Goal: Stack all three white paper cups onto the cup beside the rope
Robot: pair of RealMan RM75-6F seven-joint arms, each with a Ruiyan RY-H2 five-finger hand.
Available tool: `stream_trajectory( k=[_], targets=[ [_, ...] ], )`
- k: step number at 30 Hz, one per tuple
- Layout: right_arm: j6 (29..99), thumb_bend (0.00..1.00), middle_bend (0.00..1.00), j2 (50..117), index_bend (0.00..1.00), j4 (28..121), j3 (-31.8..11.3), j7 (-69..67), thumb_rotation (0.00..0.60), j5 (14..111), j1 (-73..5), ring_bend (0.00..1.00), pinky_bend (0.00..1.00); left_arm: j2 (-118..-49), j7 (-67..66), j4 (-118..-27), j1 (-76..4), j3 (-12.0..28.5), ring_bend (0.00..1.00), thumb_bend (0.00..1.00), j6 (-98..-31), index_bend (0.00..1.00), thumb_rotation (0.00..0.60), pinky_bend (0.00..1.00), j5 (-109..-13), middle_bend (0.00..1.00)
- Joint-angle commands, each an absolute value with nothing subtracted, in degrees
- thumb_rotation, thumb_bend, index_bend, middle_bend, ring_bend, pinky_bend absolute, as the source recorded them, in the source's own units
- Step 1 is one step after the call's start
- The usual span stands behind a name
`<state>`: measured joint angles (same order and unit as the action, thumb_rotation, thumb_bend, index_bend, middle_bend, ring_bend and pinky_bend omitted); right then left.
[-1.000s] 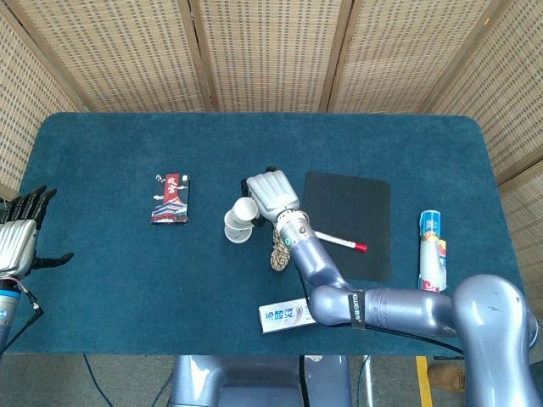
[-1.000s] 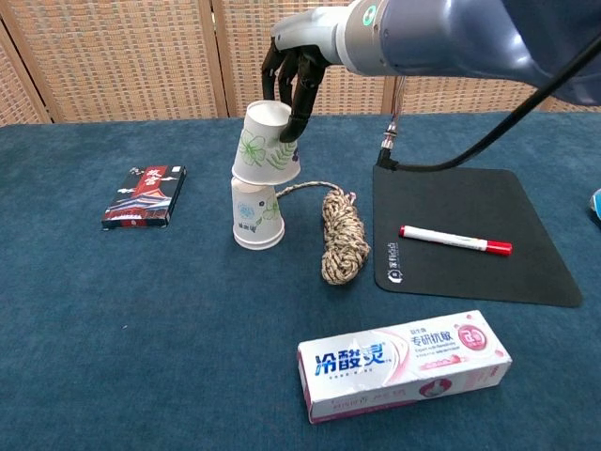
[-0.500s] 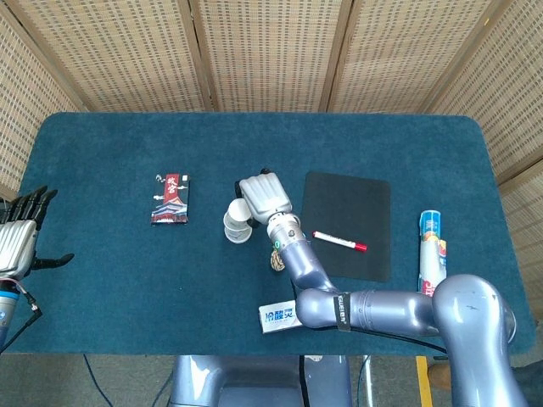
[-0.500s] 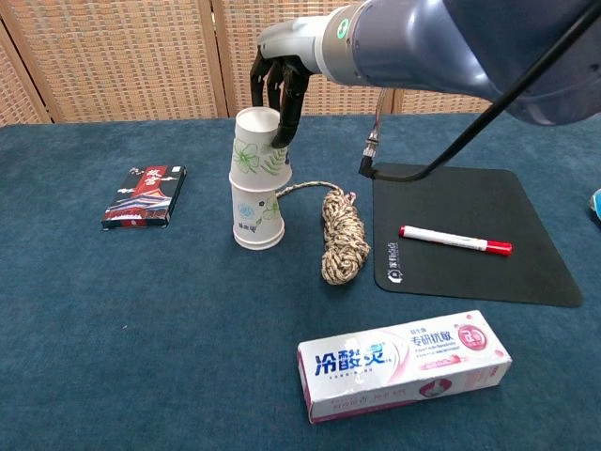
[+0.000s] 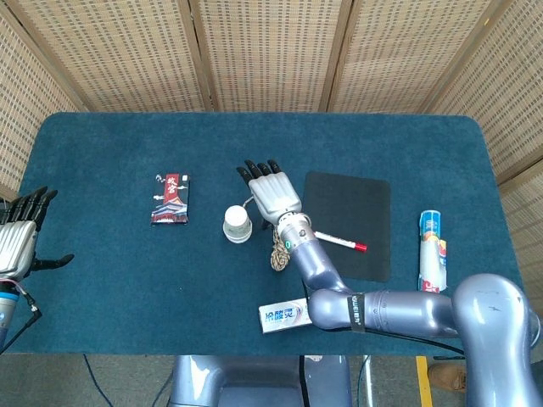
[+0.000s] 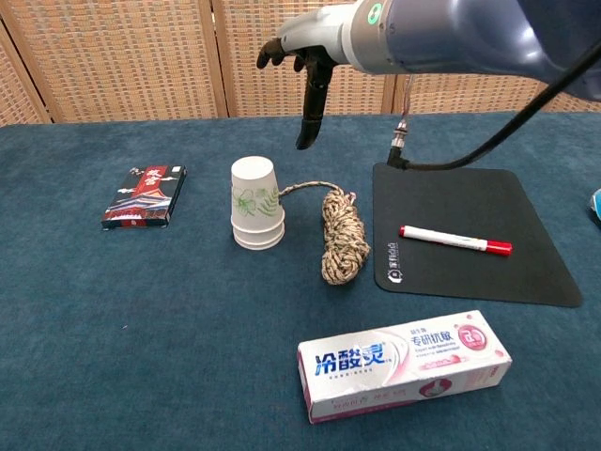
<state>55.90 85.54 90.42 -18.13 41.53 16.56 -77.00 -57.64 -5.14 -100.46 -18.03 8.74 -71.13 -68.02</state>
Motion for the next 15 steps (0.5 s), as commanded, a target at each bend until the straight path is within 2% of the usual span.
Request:
stream_trajectory(
  k=[1, 8, 11, 15],
  targets=[
    [55.87, 0.00, 0.07, 82.48, 0.03, 91.84, -15.56, 40.81, 0.600, 20.91, -74.36, 0.10, 0.00, -57.68, -5.38, -100.55, -17.97, 8.68, 0.00, 0.00, -71.30, 0.00, 0.600, 0.00, -68.15, 0.00],
    [57.82, 0.00, 0.02, 75.87, 0.04, 89.87, -6.92, 33.07, 0.600, 43.84, -64.16, 0.01, 0.00, -58.10, -6.63, -100.97, -17.42, 8.24, 0.00, 0.00, -72.71, 0.00, 0.600, 0.00, -69.18, 0.00],
    [60.60, 0.00, 0.00, 73.49, 0.02, 86.24, -2.75, 26.03, 0.600, 56.31, -58.63, 0.00, 0.00, -58.43, -7.33, -101.31, -16.89, 7.81, 0.00, 0.00, -73.80, 0.00, 0.600, 0.00, -70.04, 0.00],
    [64.51, 0.00, 0.00, 71.49, 0.00, 82.09, 0.84, 17.98, 0.600, 66.98, -53.19, 0.00, 0.00, -58.83, -7.81, -101.50, -16.06, 7.18, 0.00, 0.00, -75.02, 0.00, 0.600, 0.00, -70.91, 0.00]
  ],
)
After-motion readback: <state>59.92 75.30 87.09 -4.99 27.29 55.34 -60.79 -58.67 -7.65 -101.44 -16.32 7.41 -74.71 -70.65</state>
